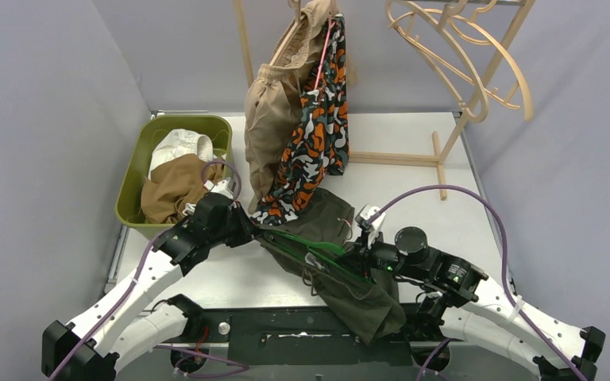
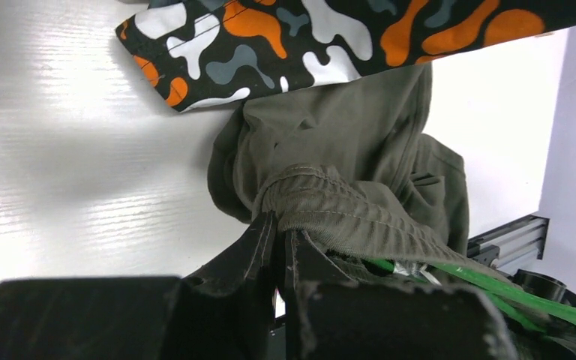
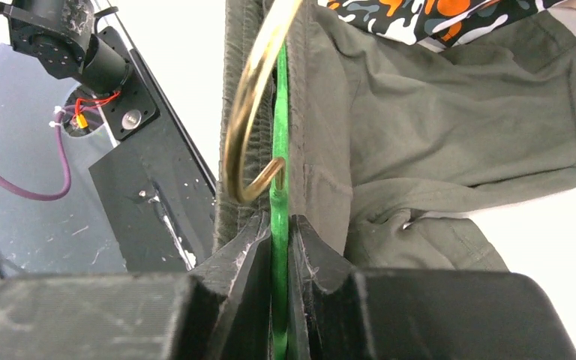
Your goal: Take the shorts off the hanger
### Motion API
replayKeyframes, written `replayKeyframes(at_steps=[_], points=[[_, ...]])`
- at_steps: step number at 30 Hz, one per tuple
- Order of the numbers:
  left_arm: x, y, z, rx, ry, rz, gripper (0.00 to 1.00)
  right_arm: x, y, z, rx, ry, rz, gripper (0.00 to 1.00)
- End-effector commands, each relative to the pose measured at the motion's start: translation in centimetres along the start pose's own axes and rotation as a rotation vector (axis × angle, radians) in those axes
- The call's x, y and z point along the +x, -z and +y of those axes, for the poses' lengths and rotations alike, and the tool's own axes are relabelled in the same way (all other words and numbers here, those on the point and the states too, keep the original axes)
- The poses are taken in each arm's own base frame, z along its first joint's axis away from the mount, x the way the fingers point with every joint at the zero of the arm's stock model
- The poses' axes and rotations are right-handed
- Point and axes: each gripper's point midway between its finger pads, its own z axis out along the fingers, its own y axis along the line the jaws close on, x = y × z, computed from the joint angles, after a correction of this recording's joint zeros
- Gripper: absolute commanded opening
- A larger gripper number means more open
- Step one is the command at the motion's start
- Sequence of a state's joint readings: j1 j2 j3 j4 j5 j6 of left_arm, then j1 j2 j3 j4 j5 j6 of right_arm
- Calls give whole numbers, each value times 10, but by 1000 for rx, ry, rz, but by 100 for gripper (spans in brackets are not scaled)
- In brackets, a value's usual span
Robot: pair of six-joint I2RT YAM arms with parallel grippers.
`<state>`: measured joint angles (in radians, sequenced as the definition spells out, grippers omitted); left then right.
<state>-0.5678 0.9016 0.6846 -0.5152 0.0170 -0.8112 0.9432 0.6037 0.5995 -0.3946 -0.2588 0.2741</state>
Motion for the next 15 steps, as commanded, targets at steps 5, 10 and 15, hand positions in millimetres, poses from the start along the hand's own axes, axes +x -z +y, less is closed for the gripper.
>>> replayKeyframes(at_steps=[5,10,15], points=[[-53,23,-39,133,-41,-172,0,3,6,-19,197,-218,105,0],[-53,21,-47,155,-53,-148,0,-24,7,0,117,-182,117,0],[-45,13,-62,226,-40,-84,0,-38,11,39,-111,-157,57,0]])
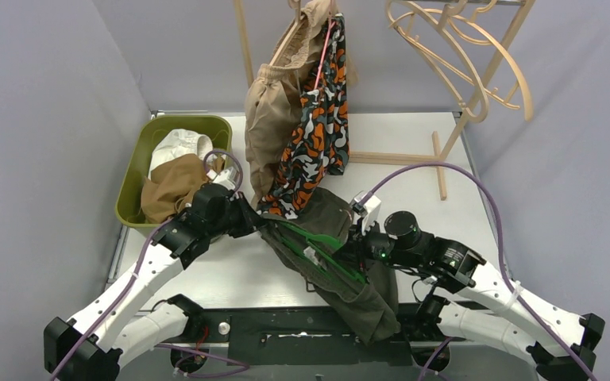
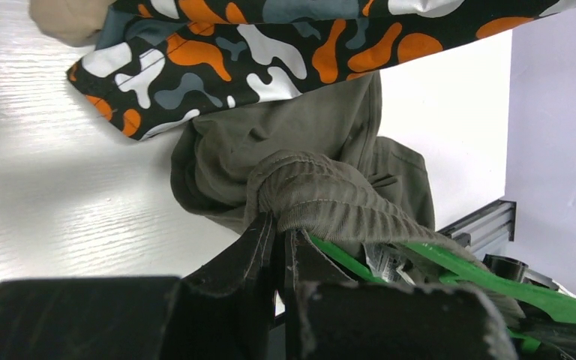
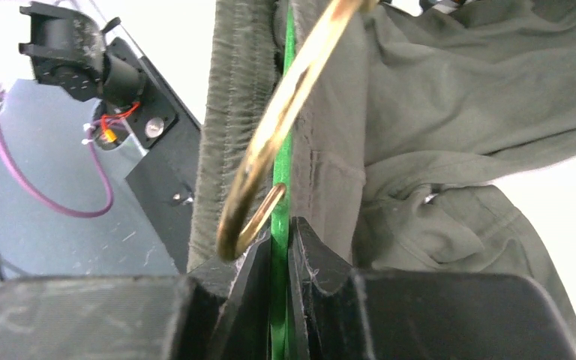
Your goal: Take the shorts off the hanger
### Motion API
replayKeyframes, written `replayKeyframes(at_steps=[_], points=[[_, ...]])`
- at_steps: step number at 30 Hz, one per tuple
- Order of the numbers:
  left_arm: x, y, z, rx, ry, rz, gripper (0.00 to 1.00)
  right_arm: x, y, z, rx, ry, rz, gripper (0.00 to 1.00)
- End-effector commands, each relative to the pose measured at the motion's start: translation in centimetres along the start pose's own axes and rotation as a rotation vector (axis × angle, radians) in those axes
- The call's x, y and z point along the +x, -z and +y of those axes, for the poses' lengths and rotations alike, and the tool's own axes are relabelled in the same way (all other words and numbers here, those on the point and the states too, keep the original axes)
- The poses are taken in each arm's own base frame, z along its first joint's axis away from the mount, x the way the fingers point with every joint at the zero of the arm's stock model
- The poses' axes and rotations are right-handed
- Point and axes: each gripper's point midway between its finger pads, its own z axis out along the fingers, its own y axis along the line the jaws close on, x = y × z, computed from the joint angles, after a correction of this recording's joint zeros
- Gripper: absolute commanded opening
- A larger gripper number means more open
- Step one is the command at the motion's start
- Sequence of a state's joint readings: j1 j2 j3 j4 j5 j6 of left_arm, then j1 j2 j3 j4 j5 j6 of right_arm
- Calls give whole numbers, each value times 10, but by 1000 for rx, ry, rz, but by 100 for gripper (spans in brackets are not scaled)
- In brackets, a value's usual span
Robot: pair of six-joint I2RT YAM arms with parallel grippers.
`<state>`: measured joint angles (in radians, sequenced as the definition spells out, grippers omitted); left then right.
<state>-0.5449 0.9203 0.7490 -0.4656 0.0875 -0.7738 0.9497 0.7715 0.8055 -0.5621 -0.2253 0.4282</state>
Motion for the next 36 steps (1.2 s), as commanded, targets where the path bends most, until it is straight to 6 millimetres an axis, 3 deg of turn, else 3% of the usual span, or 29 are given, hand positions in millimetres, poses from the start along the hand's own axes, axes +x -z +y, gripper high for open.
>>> replayKeyframes(at_steps=[1,2,4,8,12,17,19,24,33,36], points=[[-27,1,-31,111,-5,-65,0,-10,19,47,-258,40,-39,0],[-31,-1,-25,68,2,-79,0,-9,23,58,-326,54,-41,0],[-41,-2,1,-83,18,-114,0,-8,27,61,-350,63,-53,0],[-57,6,37,-283,40,-157,0,12,26,43,-269,92,20,0],[-73,19,54,-346,51,-214,0,21,24,24,-174,131,80,0],[-65,21,76,-410,60,-141,0,0,57,86,-532,214,-55,0],[-64,23,74,-396,71,-144,0,-5,66,92,-558,222,-101,0],[-69,27,61,-330,65,-159,0,4,51,63,-393,174,-69,0],[-55,31,-5,54,24,-108,0,-7,0,-13,70,-17,-62,0],[-38,27,-17,140,54,-82,25,-8,-21,-17,82,-36,-51,0]])
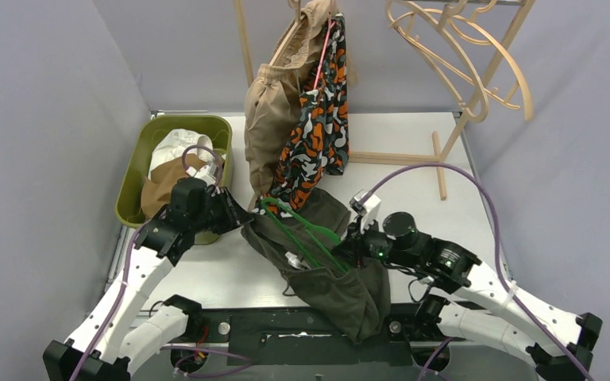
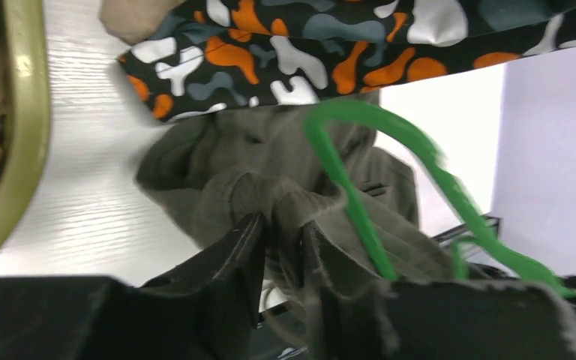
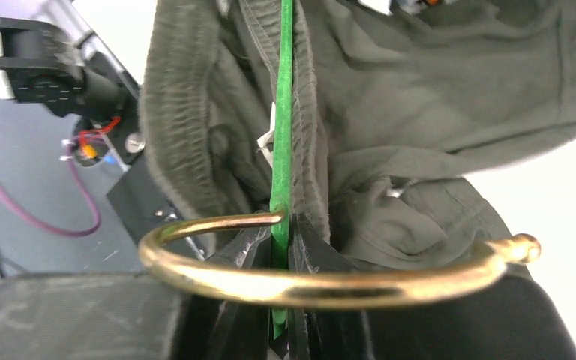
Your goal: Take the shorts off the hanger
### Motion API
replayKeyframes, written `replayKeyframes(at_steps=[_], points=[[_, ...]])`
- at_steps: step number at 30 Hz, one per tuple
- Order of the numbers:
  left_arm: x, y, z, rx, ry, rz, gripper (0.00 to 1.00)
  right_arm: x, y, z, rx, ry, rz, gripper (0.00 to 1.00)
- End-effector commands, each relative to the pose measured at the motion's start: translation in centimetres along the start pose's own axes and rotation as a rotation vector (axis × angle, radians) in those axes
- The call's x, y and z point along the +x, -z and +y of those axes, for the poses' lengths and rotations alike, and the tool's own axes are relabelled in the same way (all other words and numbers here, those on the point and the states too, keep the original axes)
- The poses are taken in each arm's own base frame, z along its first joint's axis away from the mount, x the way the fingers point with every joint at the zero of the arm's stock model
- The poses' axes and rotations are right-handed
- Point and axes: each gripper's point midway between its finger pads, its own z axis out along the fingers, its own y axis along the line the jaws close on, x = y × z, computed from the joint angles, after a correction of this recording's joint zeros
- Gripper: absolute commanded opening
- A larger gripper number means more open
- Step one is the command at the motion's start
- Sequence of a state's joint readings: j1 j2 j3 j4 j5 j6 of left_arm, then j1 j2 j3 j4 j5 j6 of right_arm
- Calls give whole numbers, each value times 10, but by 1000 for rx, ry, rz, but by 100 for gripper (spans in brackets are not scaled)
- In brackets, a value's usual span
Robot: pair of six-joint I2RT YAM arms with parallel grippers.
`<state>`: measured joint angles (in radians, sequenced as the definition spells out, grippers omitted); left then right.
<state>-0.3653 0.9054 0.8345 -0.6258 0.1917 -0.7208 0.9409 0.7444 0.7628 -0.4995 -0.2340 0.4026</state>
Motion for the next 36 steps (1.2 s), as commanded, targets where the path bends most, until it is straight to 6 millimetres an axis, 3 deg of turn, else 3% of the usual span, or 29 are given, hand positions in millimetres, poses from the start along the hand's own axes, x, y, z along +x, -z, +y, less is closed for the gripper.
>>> replayKeyframes(at_steps=[1,7,13,20,26,32,33,36], points=[[-3,2,-36,199,5,-69,30,-5,-24,-15,95,-60,-8,0],[39,-12,-34,148,37,-33,46,-25,-38,-14,102,-71,-69,0],[48,-24,-49,153,36,-37,48,-37,-33,-3,38,-66,-134,0],[57,-40,-82,335,257,-77,55,-35,-34,7,-22,-80,-136,0],[71,-56,-78,334,356,-77,55,-42,-34,15,-66,-100,-170,0],[79,-62,-83,395,403,-64,44,-43,-36,23,-111,-84,-170,0],[80,-61,-87,411,397,-60,39,-41,-37,23,-107,-80,-151,0],[76,-59,-93,412,373,-75,10,-39,-40,18,-76,-80,-131,0]])
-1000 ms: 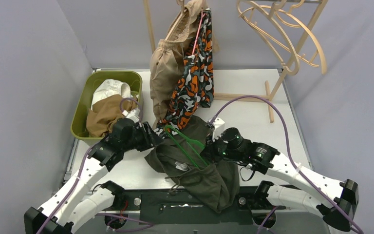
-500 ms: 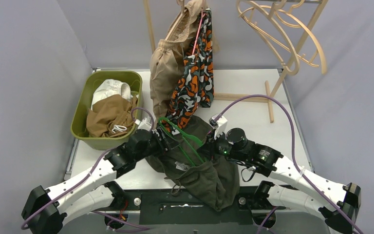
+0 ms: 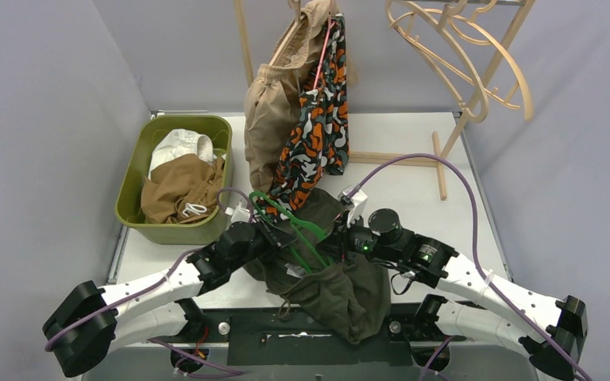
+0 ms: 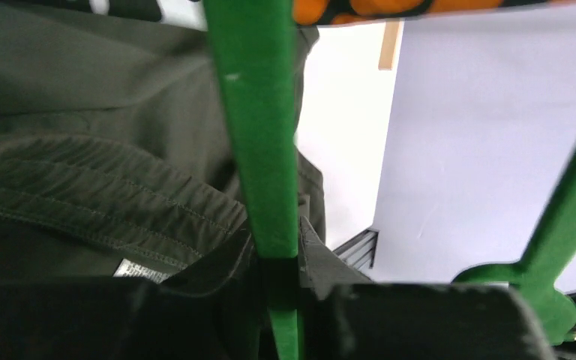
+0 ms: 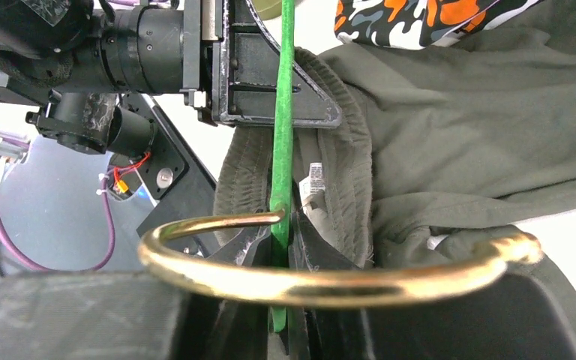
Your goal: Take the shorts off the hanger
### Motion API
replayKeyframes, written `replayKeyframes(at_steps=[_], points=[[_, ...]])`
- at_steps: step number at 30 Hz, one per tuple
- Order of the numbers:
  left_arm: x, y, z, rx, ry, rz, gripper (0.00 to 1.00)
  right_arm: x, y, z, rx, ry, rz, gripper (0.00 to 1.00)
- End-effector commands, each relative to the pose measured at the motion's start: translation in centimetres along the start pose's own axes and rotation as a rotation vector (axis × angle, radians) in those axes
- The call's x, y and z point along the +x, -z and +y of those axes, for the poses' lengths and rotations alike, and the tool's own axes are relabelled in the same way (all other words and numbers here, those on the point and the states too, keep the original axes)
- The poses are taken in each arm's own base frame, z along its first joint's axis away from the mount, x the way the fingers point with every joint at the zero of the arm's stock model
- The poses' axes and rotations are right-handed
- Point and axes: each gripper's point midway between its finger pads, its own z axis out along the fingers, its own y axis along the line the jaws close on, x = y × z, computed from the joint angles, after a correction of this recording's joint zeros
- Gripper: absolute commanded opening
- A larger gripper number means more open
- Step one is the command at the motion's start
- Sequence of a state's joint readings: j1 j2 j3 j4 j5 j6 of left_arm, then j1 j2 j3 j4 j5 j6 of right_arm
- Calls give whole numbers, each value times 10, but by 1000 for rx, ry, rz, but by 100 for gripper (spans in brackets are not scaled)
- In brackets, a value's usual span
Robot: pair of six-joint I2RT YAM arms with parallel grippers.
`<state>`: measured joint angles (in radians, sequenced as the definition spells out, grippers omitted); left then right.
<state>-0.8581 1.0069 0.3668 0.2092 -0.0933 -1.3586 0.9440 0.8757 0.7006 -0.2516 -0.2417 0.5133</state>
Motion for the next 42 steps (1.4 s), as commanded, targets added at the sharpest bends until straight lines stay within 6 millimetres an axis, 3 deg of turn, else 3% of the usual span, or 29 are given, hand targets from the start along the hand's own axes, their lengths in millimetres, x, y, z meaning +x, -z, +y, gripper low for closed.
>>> replayKeyframes(at_steps=[1,2,5,11,17,21,25,27,29,31,33,34,38,42], points=[[-12,3,-44,122,0,-61,4,-30,-1,15,-38,16,-81,0],[-16,6,-43,100,-7,-82,0,-28,0,12,-17,3,-71,1],[-35,21,-50,93,-12,-169,0,-28,9,7,43,-22,-40,10],[-75,60,-58,79,-10,-350,0,-28,28,0,92,-50,-69,60],[-99,90,-62,94,10,-461,0,-9,36,13,-23,-75,-69,72],[-107,99,-65,80,-9,-496,0,11,36,35,-168,-90,8,66],[-112,104,-67,31,-36,-515,0,24,33,30,-165,-105,45,65],[-113,106,-71,46,-34,-518,0,28,29,19,-109,-108,47,64],[-114,109,-74,67,-32,-520,0,30,25,8,-53,-107,50,56],[-115,112,-76,76,-29,-525,0,31,20,-1,-4,-102,50,37],[-117,116,-77,79,-24,-530,0,28,17,-11,47,-88,39,8],[-118,119,-77,78,-25,-535,0,26,16,-19,94,-86,30,1],[-128,140,-73,42,-24,-582,0,30,20,-62,332,-121,7,0],[-143,169,-66,30,23,-660,0,40,22,-83,441,-104,39,0]])
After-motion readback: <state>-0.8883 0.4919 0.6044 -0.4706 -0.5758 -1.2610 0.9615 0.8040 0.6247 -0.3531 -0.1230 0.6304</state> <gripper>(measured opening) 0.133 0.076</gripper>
